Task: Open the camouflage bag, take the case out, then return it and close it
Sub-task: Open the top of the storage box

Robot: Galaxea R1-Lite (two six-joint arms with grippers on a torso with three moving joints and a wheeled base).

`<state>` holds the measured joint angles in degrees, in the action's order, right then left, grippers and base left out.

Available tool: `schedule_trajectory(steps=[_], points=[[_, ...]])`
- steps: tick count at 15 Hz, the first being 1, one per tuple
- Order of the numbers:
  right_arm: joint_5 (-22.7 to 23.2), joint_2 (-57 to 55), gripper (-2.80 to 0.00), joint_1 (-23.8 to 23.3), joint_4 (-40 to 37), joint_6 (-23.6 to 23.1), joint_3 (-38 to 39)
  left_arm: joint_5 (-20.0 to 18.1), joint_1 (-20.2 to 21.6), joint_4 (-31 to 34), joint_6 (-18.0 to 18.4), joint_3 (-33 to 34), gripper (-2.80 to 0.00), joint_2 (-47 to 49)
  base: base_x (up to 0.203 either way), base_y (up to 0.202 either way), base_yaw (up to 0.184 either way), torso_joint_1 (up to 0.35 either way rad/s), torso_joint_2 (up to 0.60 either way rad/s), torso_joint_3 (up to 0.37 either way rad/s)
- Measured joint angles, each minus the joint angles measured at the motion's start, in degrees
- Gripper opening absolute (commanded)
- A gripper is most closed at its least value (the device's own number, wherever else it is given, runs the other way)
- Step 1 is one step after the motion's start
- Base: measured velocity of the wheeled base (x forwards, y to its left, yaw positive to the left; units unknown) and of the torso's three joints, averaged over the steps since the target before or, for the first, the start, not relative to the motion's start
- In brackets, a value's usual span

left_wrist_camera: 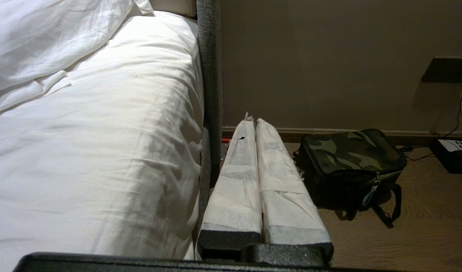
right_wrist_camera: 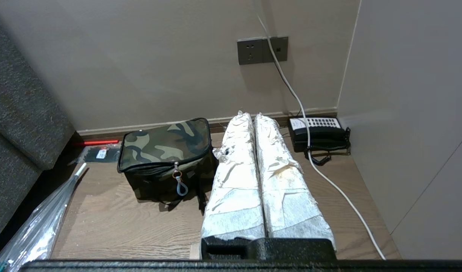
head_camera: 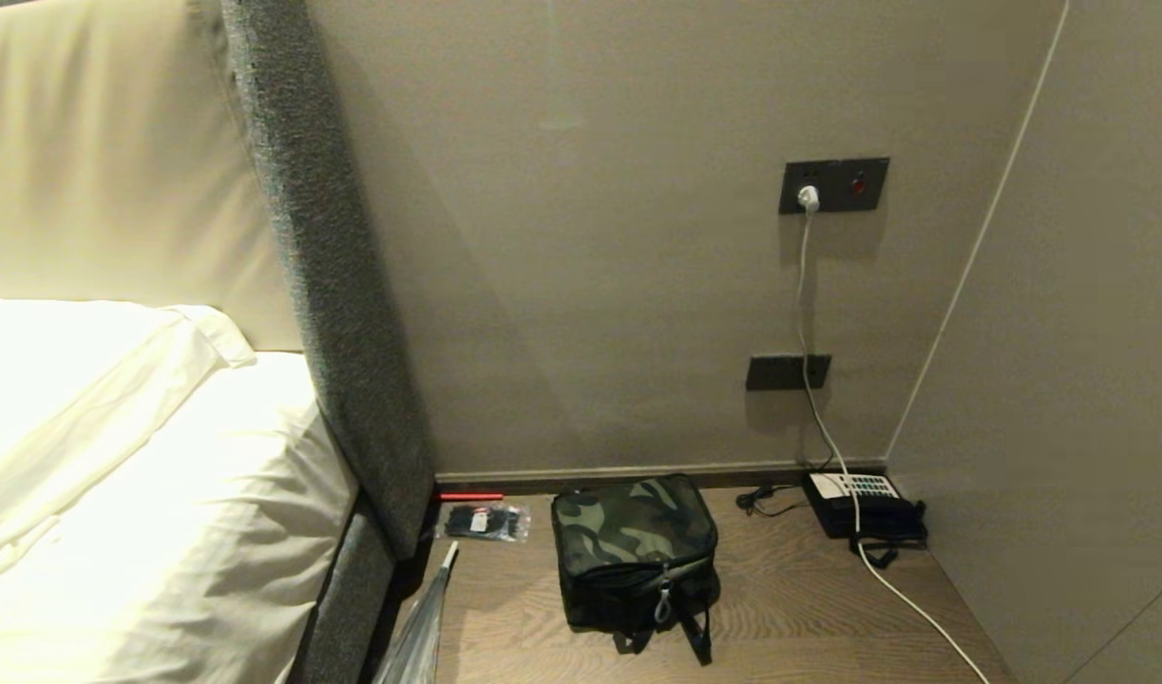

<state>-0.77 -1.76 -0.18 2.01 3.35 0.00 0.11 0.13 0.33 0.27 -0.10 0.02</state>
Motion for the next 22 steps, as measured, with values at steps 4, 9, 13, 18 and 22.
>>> schedule_trajectory(steps=[4,9,13,18,22], points=[[0.0,0.0,-2.8,0.0,0.0,0.0,0.0,0.0,0.0,0.0,0.0,0.0,-2.8,0.0,0.0,0.0,0.0,0.0,0.0,0.0],[0.0,0.0,-2.8,0.0,0.0,0.0,0.0,0.0,0.0,0.0,0.0,0.0,-2.8,0.0,0.0,0.0,0.0,0.0,0.0,0.0],[0.0,0.0,-2.8,0.0,0.0,0.0,0.0,0.0,0.0,0.0,0.0,0.0,-2.8,0.0,0.0,0.0,0.0,0.0,0.0,0.0],[0.0,0.0,-2.8,0.0,0.0,0.0,0.0,0.0,0.0,0.0,0.0,0.0,-2.8,0.0,0.0,0.0,0.0,0.0,0.0,0.0],[0.0,0.0,-2.8,0.0,0.0,0.0,0.0,0.0,0.0,0.2,-0.1,0.0,-2.8,0.0,0.0,0.0,0.0,0.0,0.0,0.0]])
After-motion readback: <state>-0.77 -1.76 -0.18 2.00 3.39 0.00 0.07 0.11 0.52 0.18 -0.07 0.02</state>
